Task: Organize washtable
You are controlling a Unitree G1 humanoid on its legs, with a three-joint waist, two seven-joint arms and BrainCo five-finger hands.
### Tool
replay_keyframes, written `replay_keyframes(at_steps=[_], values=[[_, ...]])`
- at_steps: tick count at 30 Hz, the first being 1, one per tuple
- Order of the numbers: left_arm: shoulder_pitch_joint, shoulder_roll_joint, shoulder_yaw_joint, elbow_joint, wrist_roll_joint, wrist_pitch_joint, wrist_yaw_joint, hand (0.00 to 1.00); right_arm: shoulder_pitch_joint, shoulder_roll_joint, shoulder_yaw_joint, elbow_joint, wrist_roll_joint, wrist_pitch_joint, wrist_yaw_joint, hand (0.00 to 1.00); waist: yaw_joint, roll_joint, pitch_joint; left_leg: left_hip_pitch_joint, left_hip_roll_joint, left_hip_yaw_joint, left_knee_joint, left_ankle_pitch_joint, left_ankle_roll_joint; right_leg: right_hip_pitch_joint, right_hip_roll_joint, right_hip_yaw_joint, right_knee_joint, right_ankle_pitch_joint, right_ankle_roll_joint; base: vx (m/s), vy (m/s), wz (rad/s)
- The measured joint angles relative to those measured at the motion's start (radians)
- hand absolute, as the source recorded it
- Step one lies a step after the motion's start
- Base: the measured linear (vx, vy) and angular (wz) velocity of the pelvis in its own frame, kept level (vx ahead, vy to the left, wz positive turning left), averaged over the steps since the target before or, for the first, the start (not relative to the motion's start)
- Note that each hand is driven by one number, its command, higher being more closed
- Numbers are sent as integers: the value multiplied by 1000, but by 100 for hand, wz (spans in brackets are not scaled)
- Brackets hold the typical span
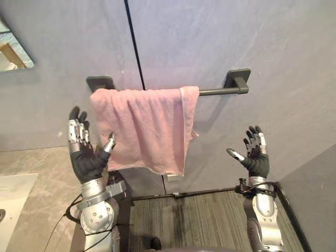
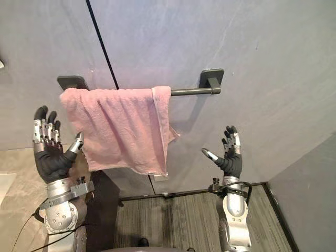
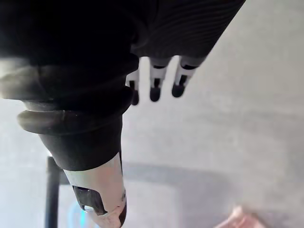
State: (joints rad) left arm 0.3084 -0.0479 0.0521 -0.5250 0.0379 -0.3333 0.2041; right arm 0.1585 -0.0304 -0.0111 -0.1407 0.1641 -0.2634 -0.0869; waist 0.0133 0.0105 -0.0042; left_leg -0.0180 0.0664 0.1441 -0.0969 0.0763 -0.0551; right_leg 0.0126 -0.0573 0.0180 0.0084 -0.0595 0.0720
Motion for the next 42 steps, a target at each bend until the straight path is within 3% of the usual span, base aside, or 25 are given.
replay_keyframes(at_steps=[1, 4, 11, 16, 20, 25, 31, 38, 42], values=[[6, 16, -36, -21, -74, 4, -46, 0, -18, -7, 39, 0, 14, 0, 1, 0, 0, 1, -1, 0, 0, -1, 0, 0, 0, 0, 0, -1, 3, 0, 0, -74, 5, 5], [7, 47, -84, -65, -142, 12, -123, 0, -77, -17, 119, 0, 21, 4, 6, 0, 2, 3, -7, 3, -1, -3, 0, 3, 1, 0, 0, -4, 9, 0, 0, -28, 6, 2], [9, 62, -93, -93, -185, 55, -159, 0, -194, -18, 266, 133, 33, 34, 24, 0, 8, 5, -23, 26, -1, -6, 0, 5, 2, 26, -1, -7, 8, 1, -1, -1, 0, 0], [24, 62, -83, -95, -184, 89, -158, 0, -207, -19, 327, 215, 72, 53, 69, 0, 7, 13, -33, 34, -3, -12, -1, 5, 2, 36, -2, -14, 7, 0, -1, -12, -1, 3], [24, 59, -36, -95, -178, 90, -135, 0, -229, -21, 323, 274, 85, 55, 69, 0, 6, 21, -41, 34, -4, -19, -1, 10, 2, 39, -6, -20, 9, 0, -1, -13, 4, 6], [24, 48, 0, -86, -103, 104, -132, 0, -232, -34, 309, 291, 103, 77, 69, 0, 7, 22, -41, 34, -7, -39, -6, 12, 1, 50, -12, -42, 7, 0, -1, -21, 6, 13], [5, 53, 47, 60, -101, 132, -108, 0, -237, -36, 262, 323, 114, 83, 68, 0, 10, 22, -41, 15, -11, -43, -6, 16, 1, 33, -15, -47, 7, -1, 0, -10, 3, 3], [-181, 97, 73, 178, -79, 163, -90, 0, -261, -38, 236, 323, 122, 93, 67, 0, 15, 19, -40, -62, -14, -58, -6, 39, 9, -34, -15, -66, 12, 4, 0, 3, -4, 8], [-302, 102, 68, 280, 12, 194, -69, 0, -311, -37, 239, 321, 122, 94, 67, 0, 28, 20, -37, -109, -12, -60, -1, 47, 10, -87, -14, -66, 27, 4, -1, 10, -3, 0]])
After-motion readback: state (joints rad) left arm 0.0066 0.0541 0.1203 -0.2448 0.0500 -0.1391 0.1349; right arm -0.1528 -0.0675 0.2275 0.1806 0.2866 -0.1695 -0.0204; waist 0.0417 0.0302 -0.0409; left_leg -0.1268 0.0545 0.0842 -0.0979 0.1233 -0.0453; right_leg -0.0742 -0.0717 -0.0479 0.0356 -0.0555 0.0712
